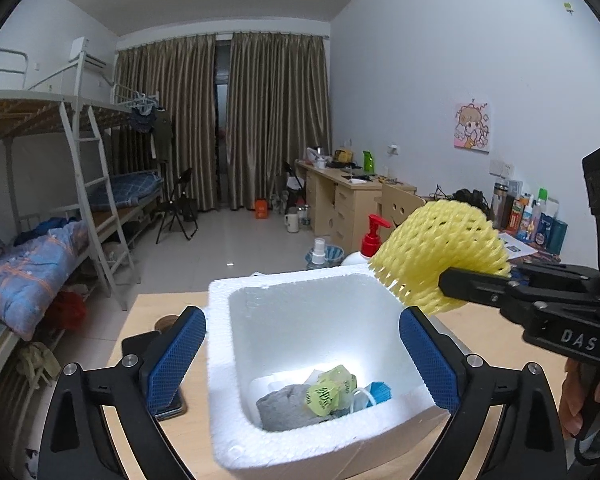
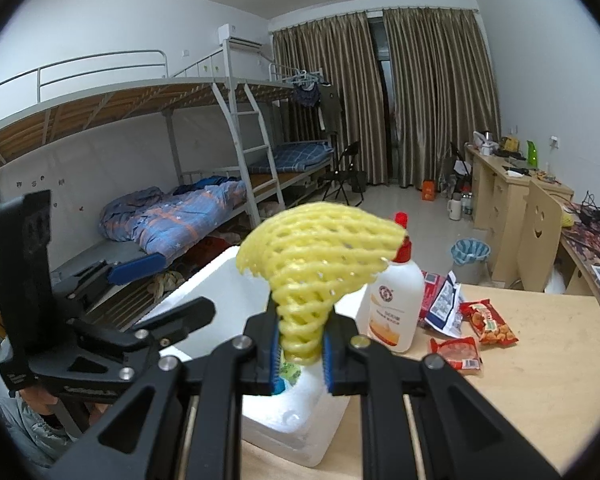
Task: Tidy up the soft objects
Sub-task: 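Lower both held items over the foam box opening, then open the left gripper to drop the snack bag while the right gripper releases the mesh net into the box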
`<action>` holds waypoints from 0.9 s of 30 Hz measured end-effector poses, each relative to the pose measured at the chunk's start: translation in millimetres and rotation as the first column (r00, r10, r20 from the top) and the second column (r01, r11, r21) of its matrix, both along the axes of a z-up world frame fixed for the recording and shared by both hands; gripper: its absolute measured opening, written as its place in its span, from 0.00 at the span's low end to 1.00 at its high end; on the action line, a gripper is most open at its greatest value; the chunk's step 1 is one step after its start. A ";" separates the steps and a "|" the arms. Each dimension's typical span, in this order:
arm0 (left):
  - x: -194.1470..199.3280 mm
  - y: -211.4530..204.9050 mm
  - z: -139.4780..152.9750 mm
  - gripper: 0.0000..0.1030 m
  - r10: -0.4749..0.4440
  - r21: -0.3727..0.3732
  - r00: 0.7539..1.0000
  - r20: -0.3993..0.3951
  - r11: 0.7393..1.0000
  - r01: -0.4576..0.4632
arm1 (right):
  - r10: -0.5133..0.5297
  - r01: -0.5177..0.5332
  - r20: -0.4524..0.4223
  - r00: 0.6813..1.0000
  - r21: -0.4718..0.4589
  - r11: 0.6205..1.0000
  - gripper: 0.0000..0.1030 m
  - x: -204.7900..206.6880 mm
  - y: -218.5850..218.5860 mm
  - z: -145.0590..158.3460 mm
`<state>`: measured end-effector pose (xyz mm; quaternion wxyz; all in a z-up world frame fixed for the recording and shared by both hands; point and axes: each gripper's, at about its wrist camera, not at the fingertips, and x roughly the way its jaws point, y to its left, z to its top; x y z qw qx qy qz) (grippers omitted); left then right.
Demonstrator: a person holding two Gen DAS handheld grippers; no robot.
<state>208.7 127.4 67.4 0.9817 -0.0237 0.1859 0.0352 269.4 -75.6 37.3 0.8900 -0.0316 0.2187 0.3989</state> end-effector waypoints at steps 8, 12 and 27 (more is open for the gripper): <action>-24.8 17.9 3.4 0.95 0.043 -0.012 0.999 0.024 0.999 -0.043 | 0.041 -0.041 -0.012 0.999 -0.012 0.999 0.19 -1.9 16.6 -1.8; -35.7 23.3 3.6 0.95 0.061 -0.018 0.998 0.035 0.998 -0.060 | 0.071 -0.072 -0.027 0.997 -0.013 0.997 0.19 -4.4 27.2 -2.5; -56.9 39.6 5.6 0.95 0.114 -0.015 0.993 0.037 0.993 -0.114 | 0.113 -0.115 -0.063 0.992 -0.019 0.993 0.19 -8.0 55.2 -2.7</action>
